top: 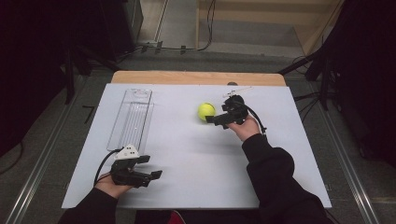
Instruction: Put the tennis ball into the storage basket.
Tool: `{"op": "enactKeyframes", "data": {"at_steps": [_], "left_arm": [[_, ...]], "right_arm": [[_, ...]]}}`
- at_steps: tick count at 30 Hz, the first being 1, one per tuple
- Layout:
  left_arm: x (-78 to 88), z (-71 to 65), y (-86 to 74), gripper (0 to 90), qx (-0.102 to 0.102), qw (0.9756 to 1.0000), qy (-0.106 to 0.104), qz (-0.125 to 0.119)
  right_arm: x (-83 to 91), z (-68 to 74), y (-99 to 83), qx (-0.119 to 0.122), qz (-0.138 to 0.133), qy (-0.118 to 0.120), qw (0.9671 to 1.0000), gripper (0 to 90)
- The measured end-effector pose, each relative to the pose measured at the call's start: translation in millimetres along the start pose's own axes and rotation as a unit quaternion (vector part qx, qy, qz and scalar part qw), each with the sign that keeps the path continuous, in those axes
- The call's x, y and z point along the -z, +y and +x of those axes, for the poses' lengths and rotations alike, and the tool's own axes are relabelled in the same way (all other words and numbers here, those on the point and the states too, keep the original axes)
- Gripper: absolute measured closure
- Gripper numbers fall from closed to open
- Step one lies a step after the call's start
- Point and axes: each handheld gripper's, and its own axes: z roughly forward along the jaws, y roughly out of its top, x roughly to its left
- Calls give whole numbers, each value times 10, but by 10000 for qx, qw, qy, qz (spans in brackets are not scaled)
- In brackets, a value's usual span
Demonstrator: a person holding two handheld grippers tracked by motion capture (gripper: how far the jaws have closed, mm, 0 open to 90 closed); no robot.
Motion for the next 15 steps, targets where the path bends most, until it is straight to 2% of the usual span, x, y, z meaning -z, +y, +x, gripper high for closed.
{"op": "enactKeyframes", "data": {"at_steps": [15], "left_arm": [[5, 1, -1, 211, -5, 10000, -8, -6]], "right_arm": [[-135, -3, 261, 68, 52, -27, 10000, 0]]}}
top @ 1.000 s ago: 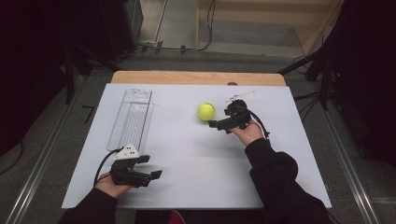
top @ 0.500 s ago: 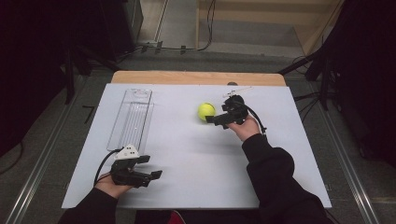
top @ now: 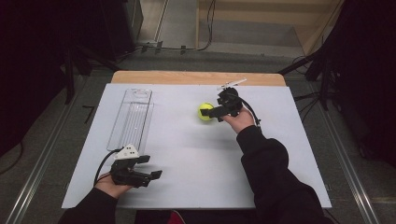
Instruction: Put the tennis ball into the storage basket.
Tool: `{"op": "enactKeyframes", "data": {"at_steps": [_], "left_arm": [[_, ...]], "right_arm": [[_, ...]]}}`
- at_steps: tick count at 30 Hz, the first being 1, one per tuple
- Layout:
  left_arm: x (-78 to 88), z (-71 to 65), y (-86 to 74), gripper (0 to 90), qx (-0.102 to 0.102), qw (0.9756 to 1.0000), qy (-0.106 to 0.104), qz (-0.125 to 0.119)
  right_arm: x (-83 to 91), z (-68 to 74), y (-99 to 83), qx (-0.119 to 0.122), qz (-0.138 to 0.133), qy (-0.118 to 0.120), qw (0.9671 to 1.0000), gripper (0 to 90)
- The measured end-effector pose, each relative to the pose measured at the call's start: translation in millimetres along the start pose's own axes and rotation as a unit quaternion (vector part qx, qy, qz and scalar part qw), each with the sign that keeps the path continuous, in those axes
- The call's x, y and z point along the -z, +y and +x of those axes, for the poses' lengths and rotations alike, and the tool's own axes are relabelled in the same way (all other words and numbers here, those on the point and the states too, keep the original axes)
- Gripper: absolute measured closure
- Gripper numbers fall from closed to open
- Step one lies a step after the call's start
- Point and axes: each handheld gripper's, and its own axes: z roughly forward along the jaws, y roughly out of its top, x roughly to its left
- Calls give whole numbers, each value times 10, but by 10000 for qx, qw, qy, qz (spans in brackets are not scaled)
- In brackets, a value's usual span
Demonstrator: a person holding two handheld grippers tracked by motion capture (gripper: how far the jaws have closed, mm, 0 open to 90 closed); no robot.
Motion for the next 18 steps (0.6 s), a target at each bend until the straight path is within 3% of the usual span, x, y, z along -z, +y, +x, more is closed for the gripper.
{"op": "enactKeyframes", "data": {"at_steps": [18], "left_arm": [[1, 4, -2, 211, -11, 10000, -10, 11]], "right_arm": [[-204, -60, 190, -147, -92, -97, 9998, 48]]}}
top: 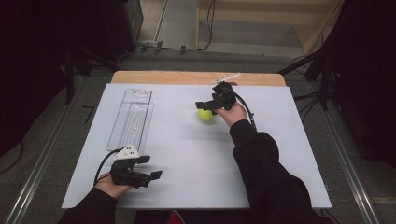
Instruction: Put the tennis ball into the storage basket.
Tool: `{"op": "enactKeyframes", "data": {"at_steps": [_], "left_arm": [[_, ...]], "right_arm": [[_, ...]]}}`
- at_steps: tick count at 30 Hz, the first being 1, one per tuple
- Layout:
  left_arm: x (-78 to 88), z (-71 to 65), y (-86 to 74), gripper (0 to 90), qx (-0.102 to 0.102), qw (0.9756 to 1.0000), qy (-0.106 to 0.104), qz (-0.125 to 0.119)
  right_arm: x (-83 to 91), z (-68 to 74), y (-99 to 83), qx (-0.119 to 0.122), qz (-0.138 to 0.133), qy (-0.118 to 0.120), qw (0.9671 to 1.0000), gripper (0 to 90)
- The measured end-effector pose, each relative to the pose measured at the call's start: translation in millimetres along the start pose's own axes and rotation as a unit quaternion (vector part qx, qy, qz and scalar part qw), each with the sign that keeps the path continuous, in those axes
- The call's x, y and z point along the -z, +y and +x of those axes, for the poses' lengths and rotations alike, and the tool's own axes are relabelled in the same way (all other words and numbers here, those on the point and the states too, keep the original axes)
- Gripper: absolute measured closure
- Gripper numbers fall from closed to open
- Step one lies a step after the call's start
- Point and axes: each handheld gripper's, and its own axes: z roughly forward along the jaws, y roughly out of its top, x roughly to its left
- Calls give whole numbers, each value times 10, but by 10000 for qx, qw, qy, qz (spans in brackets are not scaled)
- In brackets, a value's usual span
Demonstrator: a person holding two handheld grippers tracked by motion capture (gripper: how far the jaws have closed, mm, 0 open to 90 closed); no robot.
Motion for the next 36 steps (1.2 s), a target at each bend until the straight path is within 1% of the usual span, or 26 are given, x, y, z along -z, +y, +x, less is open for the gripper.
{"op": "enactKeyframes", "data": {"at_steps": [4, 5, 6, 10, 11, 26, 33, 36], "left_arm": [[3, -2, 0, 211, 13, 10000, -11, -7], [3, -2, 0, 211, 11, 10000, -13, -7], [2, -3, 0, 211, 9, 10000, -13, -5], [2, -3, 0, 211, 7, 10000, -11, -10], [3, -2, -1, 211, 10, 10000, -10, -11], [7, -2, -2, 211, 0, 10000, -19, -14], [9, -2, -3, 211, -1, 10000, -15, 2], [8, -3, -4, 211, -1, 10000, -13, -11]], "right_arm": [[-35, -2, 9, -3, 65, 8, 10000, 48], [-43, 2, 5, 67, 98, 7, 9999, 48], [-60, 8, -6, 168, 242, 17, 9996, 48], [-89, 5, -23, 167, 311, -8, 9994, 48], [-101, 1, -30, 163, 324, -52, 9993, 48], [-174, -4, -78, 46, 251, -97, 9996, 48], [-209, -14, -114, 60, 240, -123, 9996, 48], [-223, -19, -134, 119, 222, -174, 9995, 48]]}}
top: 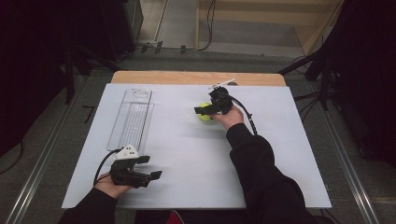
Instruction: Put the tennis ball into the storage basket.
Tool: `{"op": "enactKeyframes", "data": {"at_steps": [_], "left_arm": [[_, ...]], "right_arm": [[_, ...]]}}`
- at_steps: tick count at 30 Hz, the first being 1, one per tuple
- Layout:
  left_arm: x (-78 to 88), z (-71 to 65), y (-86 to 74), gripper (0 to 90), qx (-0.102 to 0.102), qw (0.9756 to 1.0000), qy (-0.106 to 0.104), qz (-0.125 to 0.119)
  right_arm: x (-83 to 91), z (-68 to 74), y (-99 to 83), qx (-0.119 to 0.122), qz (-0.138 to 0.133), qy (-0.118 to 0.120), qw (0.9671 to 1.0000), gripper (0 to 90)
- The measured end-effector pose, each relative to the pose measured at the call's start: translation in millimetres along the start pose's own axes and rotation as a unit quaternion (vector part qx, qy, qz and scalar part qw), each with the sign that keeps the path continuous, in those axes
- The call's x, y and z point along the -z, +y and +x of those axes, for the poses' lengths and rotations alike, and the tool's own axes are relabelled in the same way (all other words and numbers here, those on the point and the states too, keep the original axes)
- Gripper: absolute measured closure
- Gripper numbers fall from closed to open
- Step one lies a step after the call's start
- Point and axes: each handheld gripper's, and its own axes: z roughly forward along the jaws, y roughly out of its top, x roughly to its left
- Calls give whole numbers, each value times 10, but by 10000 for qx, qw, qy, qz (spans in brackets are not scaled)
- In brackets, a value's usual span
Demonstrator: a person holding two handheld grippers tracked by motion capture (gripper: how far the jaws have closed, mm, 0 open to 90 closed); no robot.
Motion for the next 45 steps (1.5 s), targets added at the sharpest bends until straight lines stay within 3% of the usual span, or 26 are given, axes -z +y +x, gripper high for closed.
{"op": "enactKeyframes", "data": {"at_steps": [32, 33, 36, 38, 45], "left_arm": [[-3, -1, -1, 211, 7, 10000, 8, 2], [-2, -1, 0, 211, 6, 10000, 16, 12], [-2, -1, -1, 211, 11, 10000, 5, -5], [-1, -1, -1, 212, 8, 10000, 7, -2], [-2, 1, 0, 212, 9, 10000, 8, 6]], "right_arm": [[-204, -45, -304, -91, -2, -130, 9999, 49], [-207, -44, -305, -92, -1, -118, 9999, 61], [-202, -37, -310, -39, 29, -50, 10000, 215], [-198, -19, -307, 28, 66, -148, 9999, 230], [-193, -18, -303, 115, 82, -151, 9998, 237]]}}
